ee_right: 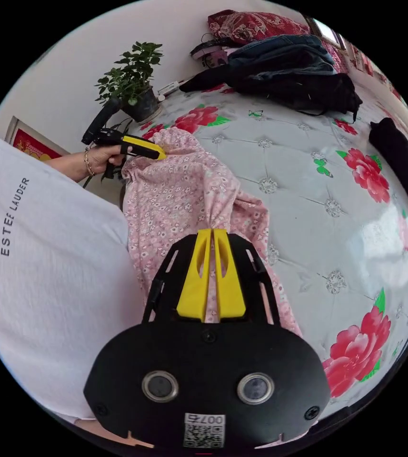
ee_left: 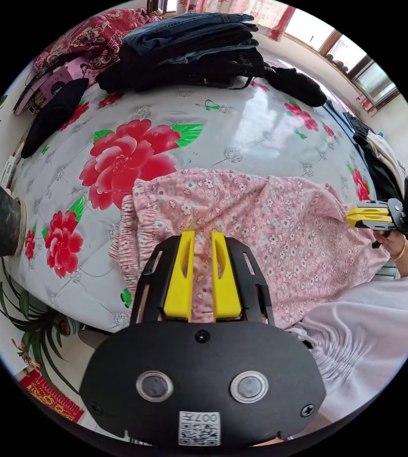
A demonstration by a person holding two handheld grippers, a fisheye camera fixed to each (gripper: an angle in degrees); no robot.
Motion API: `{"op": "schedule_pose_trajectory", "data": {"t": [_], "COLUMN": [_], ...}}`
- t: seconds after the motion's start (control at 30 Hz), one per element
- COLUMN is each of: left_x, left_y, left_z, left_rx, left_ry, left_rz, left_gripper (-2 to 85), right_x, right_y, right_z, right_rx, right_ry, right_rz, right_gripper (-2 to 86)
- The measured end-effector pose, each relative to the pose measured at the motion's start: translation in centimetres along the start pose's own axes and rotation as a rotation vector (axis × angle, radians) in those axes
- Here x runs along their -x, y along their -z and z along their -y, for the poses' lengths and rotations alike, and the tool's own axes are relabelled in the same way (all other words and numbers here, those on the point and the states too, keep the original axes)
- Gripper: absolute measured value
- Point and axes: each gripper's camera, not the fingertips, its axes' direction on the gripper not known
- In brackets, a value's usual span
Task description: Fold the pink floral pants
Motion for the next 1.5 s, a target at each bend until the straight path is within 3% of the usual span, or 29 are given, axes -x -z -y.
{"op": "schedule_pose_trajectory", "data": {"t": [0.2,0.4,0.53,0.63,0.73,0.9,1.03,1.2,1.3,1.37,1.5], "left_x": [1.4,1.8,2.4,3.0,3.7,5.9,8.0,8.8,9.5,10.4,11.9], "left_y": [-1.2,-1.2,-1.0,-1.0,-0.8,-0.3,-0.3,-0.4,0.3,1.6,4.4], "left_z": [-1.0,-1.4,-1.8,-2.3,-2.9,-4.2,-4.8,-4.9,-5.3,-6.1,-8.9], "left_rx": [-0.039,-0.046,-0.049,-0.061,-0.069,-0.083,-0.105,-0.138,-0.188,-0.241,-0.308], "left_ry": [-0.017,-0.016,0.003,0.021,0.028,0.066,0.139,0.176,0.204,0.243,0.303], "left_rz": [-0.026,-0.025,-0.027,-0.042,-0.032,-0.007,-0.075,-0.109,-0.152,-0.188,-0.145], "left_gripper": [2.7,-0.3,-0.8,-0.9,-1.0,-1.0,-0.9,-0.2,1.4,4.1,6.2], "right_x": [-0.3,-11.5,-17.2,-19.8,-22.8,-28.5,-29.2,-28.6,-25.2,-22.7,-21.8], "right_y": [4.7,11.3,9.7,7.3,7.0,8.1,10.0,13.1,11.2,9.2,11.0], "right_z": [-1.3,1.5,3.3,4.3,5.8,6.1,6.8,6.5,8.5,9.5,9.0], "right_rx": [0.084,-0.127,0.046,0.115,0.038,-0.100,-0.081,-0.199,-0.021,0.113,-0.093], "right_ry": [-0.015,-0.434,-0.618,-0.704,-0.789,-0.910,-0.858,-0.778,-0.655,-0.611,-0.644], "right_rz": [0.140,0.391,0.461,0.643,0.832,0.974,0.885,0.796,0.745,0.568,0.445], "right_gripper": [2.3,5.9,7.3,6.1,2.3,0.4,1.2,3.0,1.8,0.5,-0.1]}}
